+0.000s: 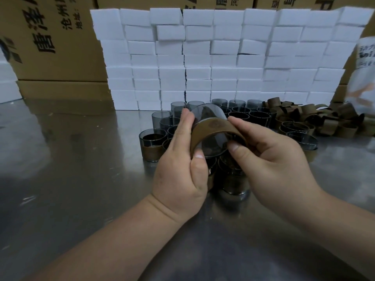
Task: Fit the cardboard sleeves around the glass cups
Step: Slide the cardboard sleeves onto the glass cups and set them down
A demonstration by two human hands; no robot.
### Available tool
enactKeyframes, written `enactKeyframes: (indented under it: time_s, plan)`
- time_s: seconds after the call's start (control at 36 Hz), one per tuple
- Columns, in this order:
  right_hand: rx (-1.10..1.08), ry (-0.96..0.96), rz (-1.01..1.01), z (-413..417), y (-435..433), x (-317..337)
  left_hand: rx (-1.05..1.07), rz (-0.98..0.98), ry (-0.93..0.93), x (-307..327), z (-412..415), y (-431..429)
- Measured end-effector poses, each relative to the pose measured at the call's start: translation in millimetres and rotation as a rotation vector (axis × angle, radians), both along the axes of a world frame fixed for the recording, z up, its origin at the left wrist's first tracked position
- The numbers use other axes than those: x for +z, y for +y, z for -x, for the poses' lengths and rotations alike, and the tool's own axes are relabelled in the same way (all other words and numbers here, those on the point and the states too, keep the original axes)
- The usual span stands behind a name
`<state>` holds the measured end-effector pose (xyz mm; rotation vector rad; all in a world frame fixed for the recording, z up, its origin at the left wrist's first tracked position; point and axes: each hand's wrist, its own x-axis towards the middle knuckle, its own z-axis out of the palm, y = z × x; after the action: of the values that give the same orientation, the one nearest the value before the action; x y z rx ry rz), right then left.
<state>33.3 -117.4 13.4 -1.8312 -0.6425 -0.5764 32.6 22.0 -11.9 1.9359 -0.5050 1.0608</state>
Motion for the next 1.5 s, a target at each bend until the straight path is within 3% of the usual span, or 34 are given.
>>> enactKeyframes:
  time_s: [1.03,1.14,1.28,1.36,1.5]
  plan:
    - [0.057,0.013,-0.032,-5.2,-7.7,8.5,0.001,-0.009,0.023,-0.4,1.3,-0.3]
    - [0.096,0.126,-0.076,-6.8,-7.9,10.6,-0.012,0.022,0.012,-3.0,0.0,1.0]
    - [0.115,0.285,0.054,-17.4,-15.2,7.5,-0.037,0.088,0.041,-6.4,-1.4,1.3]
    - [0.21,0.386,0.022,-18.8,-13.1,8.1,-0.055,0.125,0.044,-7.7,-2.9,2.6]
    - [0.211,0.267,0.063,-14.6,-12.1,11.1,-0.075,0.166,-0.044,-8.9,-8.5,4.6]
